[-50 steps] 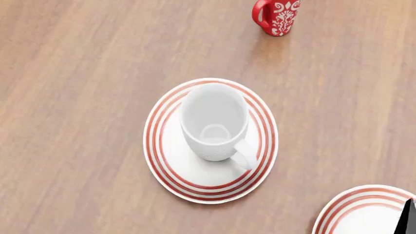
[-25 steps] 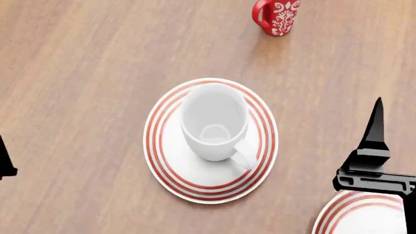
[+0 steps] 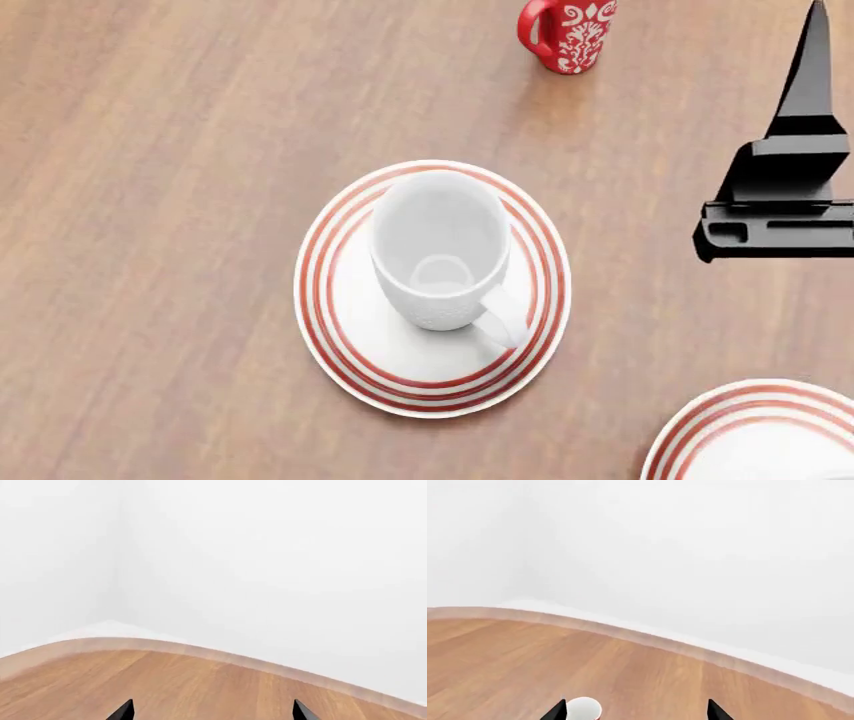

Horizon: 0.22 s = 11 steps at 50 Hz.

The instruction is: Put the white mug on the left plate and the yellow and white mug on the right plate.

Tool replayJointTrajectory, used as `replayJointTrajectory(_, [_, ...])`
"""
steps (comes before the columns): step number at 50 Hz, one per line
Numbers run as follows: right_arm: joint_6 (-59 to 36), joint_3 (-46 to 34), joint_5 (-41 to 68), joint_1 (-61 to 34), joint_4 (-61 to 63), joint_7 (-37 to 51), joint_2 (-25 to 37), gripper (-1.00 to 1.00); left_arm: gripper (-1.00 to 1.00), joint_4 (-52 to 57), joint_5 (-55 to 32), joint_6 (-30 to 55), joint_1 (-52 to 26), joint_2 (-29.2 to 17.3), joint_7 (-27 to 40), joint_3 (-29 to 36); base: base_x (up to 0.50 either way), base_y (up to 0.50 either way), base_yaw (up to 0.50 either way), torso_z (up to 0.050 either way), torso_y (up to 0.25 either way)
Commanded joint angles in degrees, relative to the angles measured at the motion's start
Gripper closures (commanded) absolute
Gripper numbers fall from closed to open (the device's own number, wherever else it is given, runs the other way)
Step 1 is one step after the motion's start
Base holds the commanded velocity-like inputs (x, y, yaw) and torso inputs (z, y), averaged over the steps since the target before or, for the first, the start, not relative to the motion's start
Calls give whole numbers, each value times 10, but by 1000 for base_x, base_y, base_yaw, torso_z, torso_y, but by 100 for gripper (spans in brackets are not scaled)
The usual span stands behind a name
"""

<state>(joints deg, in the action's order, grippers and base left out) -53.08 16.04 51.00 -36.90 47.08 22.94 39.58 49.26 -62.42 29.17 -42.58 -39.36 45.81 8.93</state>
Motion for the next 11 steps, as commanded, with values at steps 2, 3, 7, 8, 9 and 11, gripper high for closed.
replayJointTrajectory(2, [-108,21,134,-114,49,80,40,-100,-100,2,-29,20,-58,2,23,3,0,0,0,0,0])
replayJointTrajectory(3, [-109,21,139,-118,50,83,40,-100,-100,1,-29,20,-60,2,23,3,0,0,0,0,0])
replayJointTrajectory(7, [-117,16,156,-136,50,95,42,-100,-100,3,-36,23,-70,2,27,4,0,0,0,0,0])
replayJointTrajectory(8, [-118,15,159,-140,50,97,43,-100,-100,3,-39,24,-72,2,29,3,0,0,0,0,0])
replayJointTrajectory(9, [-122,13,168,-150,50,102,44,-100,-100,3,-43,25,-77,1,30,3,0,0,0,0,0])
replayJointTrajectory(11, [-131,9,188,-170,49,116,47,-100,-100,4,-47,26,-84,0,33,2,0,0,0,0,0])
